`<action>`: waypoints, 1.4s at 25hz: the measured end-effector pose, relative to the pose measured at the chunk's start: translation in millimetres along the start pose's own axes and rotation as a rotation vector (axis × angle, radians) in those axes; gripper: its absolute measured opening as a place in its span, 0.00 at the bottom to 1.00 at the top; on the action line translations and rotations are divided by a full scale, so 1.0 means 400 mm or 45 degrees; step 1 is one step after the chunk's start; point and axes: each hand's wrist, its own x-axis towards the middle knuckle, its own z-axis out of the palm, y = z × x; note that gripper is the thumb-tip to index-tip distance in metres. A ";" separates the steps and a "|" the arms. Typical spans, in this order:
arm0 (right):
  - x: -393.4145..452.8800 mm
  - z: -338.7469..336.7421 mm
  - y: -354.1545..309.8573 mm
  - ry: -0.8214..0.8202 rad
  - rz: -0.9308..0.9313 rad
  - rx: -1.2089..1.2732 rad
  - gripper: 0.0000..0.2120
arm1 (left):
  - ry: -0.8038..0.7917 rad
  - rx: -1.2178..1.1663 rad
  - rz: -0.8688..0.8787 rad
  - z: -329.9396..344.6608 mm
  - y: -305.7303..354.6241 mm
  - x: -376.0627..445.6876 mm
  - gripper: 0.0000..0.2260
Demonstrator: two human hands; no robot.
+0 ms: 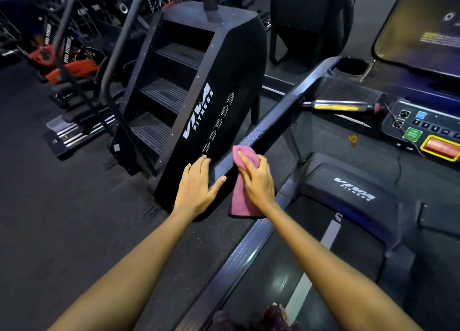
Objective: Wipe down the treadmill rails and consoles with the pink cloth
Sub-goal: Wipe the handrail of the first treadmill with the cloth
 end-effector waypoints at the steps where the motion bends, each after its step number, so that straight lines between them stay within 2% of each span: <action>1: 0.027 -0.021 0.004 -0.032 0.018 -0.052 0.19 | -0.003 0.004 0.001 0.000 -0.001 0.000 0.36; 3: 0.088 -0.050 -0.007 -0.091 0.137 -0.201 0.18 | -0.004 0.013 -0.001 0.000 -0.001 0.000 0.37; 5: 0.117 -0.060 -0.052 -0.160 0.142 -0.417 0.17 | 0.013 0.014 0.003 -0.001 0.000 0.000 0.38; 7: 0.103 -0.055 -0.091 -0.224 -0.057 -0.548 0.15 | 0.034 -0.002 0.007 -0.006 0.006 0.000 0.37; 9: 0.063 -0.057 -0.089 -0.278 -0.333 -0.542 0.16 | 0.033 -0.006 0.003 -0.009 0.009 -0.006 0.39; 11: 0.063 -0.082 -0.047 -0.349 -0.449 -0.543 0.17 | 0.020 0.018 0.012 -0.012 0.010 -0.011 0.41; 12: 0.083 -0.100 -0.022 -0.364 -0.398 -0.567 0.17 | 0.011 0.030 0.022 -0.012 0.010 -0.012 0.41; 14: 0.141 -0.123 0.003 -0.346 -0.132 -0.583 0.17 | -0.004 0.040 0.036 -0.013 0.010 -0.011 0.39; 16: 0.181 -0.118 -0.026 -0.347 0.030 -0.632 0.16 | -0.012 0.042 0.042 -0.014 0.011 -0.009 0.38; 20: 0.117 -0.050 -0.119 -0.346 -0.278 -0.726 0.15 | 0.016 0.025 0.034 -0.013 0.008 -0.009 0.39; 23: 0.096 -0.088 -0.059 -0.414 -0.466 -0.675 0.16 | 0.058 0.051 0.055 -0.013 0.010 -0.013 0.41; 26: 0.146 -0.123 -0.035 -0.426 -0.253 -0.729 0.16 | 0.033 0.071 0.054 -0.018 0.011 -0.014 0.42; 28: 0.162 -0.109 -0.082 -0.422 -0.156 -0.736 0.16 | 0.037 0.064 0.064 -0.018 0.010 -0.014 0.42; 31: 0.108 -0.064 -0.141 -0.425 -0.385 -0.714 0.15 | 0.068 0.004 0.069 -0.013 0.003 -0.014 0.41; 33: 0.065 -0.073 -0.112 -0.454 -0.568 -0.609 0.17 | 0.082 -0.024 0.074 -0.010 0.000 -0.014 0.41; 35: 0.071 -0.114 -0.052 -0.482 -0.645 -0.556 0.18 | 0.080 0.001 0.104 -0.013 0.004 -0.015 0.41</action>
